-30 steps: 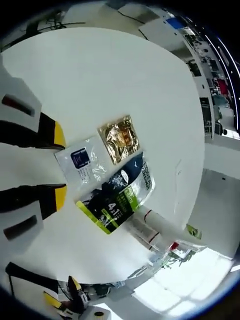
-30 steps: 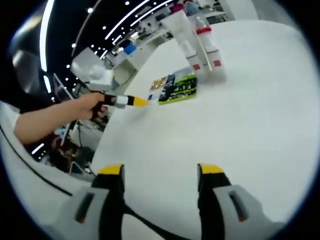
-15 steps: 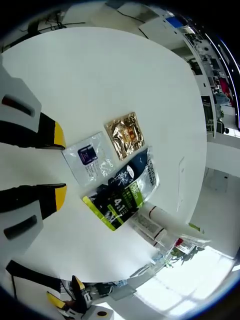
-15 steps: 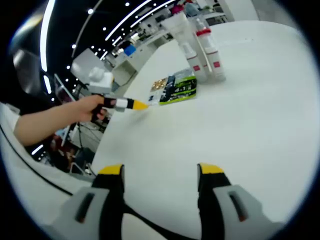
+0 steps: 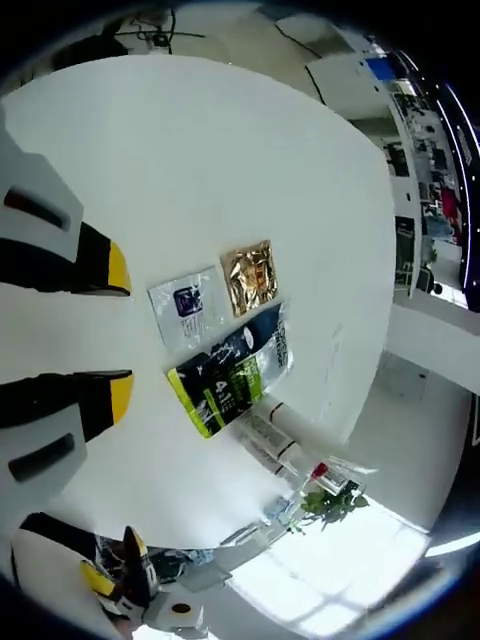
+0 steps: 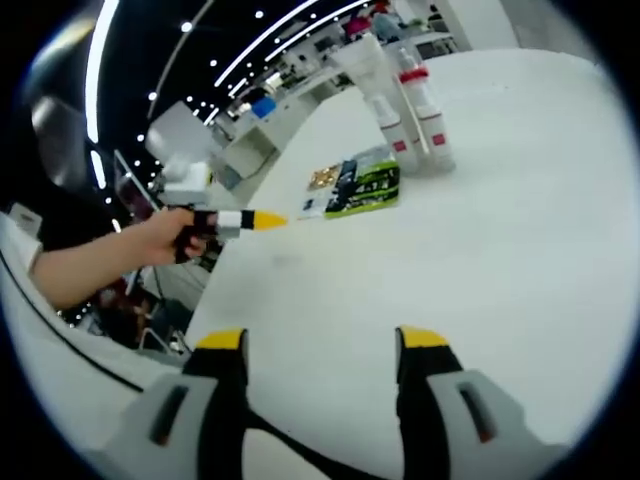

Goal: Arrange the skincare products in the storage area until every visible bottle or jar stands upright without overlapping.

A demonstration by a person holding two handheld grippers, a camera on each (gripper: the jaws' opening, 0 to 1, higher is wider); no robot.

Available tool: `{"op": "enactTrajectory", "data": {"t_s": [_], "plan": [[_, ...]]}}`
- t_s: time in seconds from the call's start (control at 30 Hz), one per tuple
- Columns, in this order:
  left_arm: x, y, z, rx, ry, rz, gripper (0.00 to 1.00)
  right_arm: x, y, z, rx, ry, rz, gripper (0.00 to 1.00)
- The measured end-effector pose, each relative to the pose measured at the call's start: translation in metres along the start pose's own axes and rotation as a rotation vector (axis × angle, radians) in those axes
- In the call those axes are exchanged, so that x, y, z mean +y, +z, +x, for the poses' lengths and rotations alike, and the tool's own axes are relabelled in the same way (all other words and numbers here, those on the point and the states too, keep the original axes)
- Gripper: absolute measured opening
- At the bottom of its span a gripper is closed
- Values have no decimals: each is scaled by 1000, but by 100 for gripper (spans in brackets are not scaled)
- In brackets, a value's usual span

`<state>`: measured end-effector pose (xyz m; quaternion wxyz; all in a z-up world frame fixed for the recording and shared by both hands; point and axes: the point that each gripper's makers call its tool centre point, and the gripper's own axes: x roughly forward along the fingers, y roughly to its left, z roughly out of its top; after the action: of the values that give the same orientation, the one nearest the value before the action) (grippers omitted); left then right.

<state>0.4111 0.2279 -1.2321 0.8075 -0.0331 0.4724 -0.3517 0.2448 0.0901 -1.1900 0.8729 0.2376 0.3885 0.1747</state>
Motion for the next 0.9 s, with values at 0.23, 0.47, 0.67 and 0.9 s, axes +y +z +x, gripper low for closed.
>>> {"op": "enactTrajectory", "data": {"t_s": [0.23, 0.47, 0.67, 0.9], "plan": [[-13, -15, -21, -95, -29, -41, 34, 2, 0, -15, -27, 1, -47, 59], [-52, -14, -68, -251, -46, 2, 37, -7, 38, -30, -172, 4, -22, 64], [-72, -12, -109, -309, -38, -8, 42, 4, 78, -57, -255, 13, -78, 70], [-98, 13, -176, -457, -22, -108, 46, 14, 117, -115, -332, -26, -186, 71]]}}
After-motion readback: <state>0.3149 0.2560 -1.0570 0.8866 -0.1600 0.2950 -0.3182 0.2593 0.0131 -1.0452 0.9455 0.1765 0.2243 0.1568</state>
